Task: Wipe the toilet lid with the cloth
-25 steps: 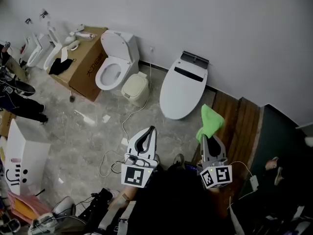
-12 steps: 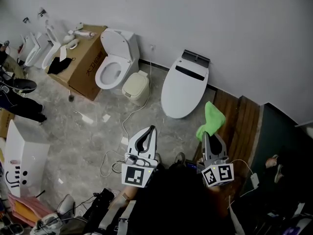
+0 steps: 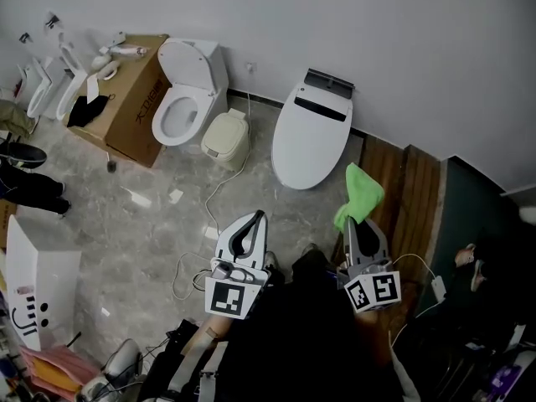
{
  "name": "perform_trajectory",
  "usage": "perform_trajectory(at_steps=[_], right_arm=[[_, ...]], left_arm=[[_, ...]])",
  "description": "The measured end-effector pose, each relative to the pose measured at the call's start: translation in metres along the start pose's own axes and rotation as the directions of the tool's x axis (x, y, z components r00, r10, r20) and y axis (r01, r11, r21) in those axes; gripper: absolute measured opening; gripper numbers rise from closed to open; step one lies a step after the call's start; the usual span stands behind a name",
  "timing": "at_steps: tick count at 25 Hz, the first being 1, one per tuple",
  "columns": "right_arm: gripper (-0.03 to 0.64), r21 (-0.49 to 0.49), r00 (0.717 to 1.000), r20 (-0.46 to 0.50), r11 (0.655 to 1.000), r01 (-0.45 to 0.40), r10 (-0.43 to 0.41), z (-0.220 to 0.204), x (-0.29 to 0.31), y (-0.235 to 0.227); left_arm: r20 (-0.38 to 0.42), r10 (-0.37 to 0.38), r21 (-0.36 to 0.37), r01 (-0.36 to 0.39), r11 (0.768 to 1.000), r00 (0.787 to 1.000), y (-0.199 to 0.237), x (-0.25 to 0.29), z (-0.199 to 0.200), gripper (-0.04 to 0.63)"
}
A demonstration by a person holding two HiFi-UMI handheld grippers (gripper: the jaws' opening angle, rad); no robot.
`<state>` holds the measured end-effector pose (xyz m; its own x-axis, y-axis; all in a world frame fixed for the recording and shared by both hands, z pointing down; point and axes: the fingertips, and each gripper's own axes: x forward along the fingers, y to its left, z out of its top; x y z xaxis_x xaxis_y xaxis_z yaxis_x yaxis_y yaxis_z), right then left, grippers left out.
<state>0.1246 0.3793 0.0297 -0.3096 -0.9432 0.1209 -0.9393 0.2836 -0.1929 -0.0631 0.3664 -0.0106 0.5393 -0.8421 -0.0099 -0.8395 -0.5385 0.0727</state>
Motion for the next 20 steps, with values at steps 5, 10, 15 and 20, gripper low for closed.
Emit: perform_trajectory(at_steps=[5,10,15,20], right_arm=[[0.066,0.015,1.0,-0.015,1.0,0.003,-0.003,-0.006,0.023,-0.007],[0.066,0.026,1.0,-0.023,0.999,-0.02,0.02,-0.006,0.065,-0.031],[0.066,0.011,0.998,-0.037,0.998,-0.055,0.056,0.005,0.112,-0.071],[0.066,0.017,0.994,-0.06,0.996,-0.088,0.089,0.012,0.16,-0.123]], left_arm=[[-0.024,-0.002,-0.005,0.002,1.0,1.0,0.012,0.02,-0.01,-0.003],[-0.039,0.008,-0.002,-0.009,1.0,0.999,0.021,0.064,-0.014,-0.003],[-0.048,0.015,0.015,-0.014,1.0,0.999,0.023,0.125,-0.013,-0.003],[-0.073,0.046,-0.022,-0.048,0.999,0.996,0.026,0.191,-0.018,-0.003]])
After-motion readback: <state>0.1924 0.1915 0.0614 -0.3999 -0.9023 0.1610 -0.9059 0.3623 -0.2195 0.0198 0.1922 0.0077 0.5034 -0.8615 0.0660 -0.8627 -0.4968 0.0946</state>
